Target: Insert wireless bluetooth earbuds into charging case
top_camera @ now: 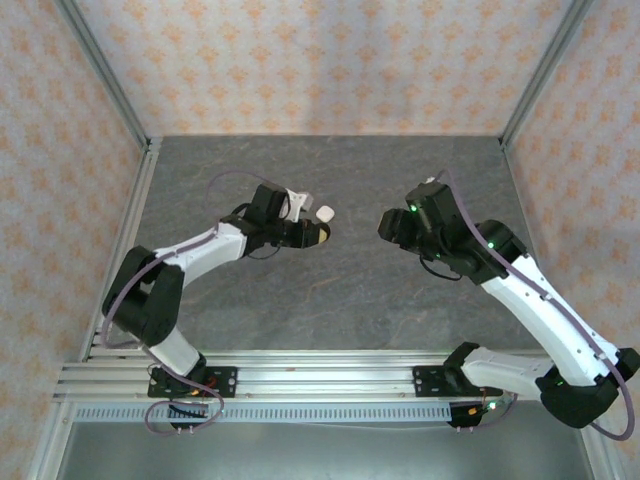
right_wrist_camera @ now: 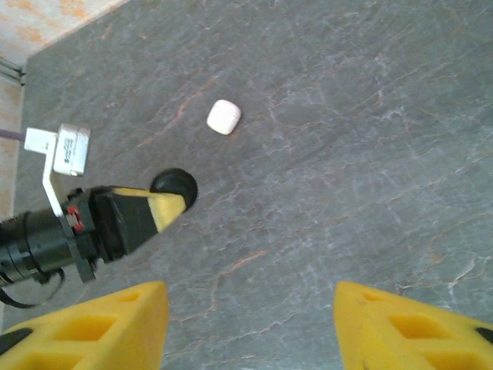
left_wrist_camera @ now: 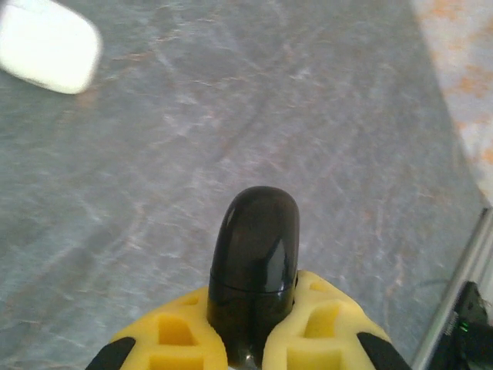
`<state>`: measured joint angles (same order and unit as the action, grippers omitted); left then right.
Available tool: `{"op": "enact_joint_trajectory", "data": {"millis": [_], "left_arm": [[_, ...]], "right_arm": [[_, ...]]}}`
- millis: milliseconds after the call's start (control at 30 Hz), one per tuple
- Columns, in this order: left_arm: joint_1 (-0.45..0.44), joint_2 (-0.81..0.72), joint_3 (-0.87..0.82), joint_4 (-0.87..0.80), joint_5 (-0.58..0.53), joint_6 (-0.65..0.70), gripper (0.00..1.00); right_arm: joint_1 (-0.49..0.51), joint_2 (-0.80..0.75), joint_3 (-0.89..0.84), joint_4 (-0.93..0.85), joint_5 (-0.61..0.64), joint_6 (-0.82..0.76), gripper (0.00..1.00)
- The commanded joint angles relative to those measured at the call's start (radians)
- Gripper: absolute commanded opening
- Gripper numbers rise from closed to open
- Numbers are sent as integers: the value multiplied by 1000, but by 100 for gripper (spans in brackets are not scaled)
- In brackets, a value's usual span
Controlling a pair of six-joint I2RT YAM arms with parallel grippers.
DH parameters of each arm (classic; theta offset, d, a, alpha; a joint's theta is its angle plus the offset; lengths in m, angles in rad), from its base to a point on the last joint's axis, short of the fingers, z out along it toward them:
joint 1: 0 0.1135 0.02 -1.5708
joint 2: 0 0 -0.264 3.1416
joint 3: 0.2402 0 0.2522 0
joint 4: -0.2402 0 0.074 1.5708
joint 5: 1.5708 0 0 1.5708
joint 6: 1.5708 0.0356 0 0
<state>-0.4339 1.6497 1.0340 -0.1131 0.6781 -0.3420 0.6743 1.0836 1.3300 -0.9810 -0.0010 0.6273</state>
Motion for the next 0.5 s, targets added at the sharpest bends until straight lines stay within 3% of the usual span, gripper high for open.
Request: {"op": "enact_joint_trajectory", "data": {"millis": [0,467], "left_arm": [[51,69,91,-110,-19,52,0],[150,397,458,-320,-98,119,3]], "right_arm": [[-38,-10,-36,-29,56,-20,62],[-270,-35,-171,55,114,-41,84]]}}
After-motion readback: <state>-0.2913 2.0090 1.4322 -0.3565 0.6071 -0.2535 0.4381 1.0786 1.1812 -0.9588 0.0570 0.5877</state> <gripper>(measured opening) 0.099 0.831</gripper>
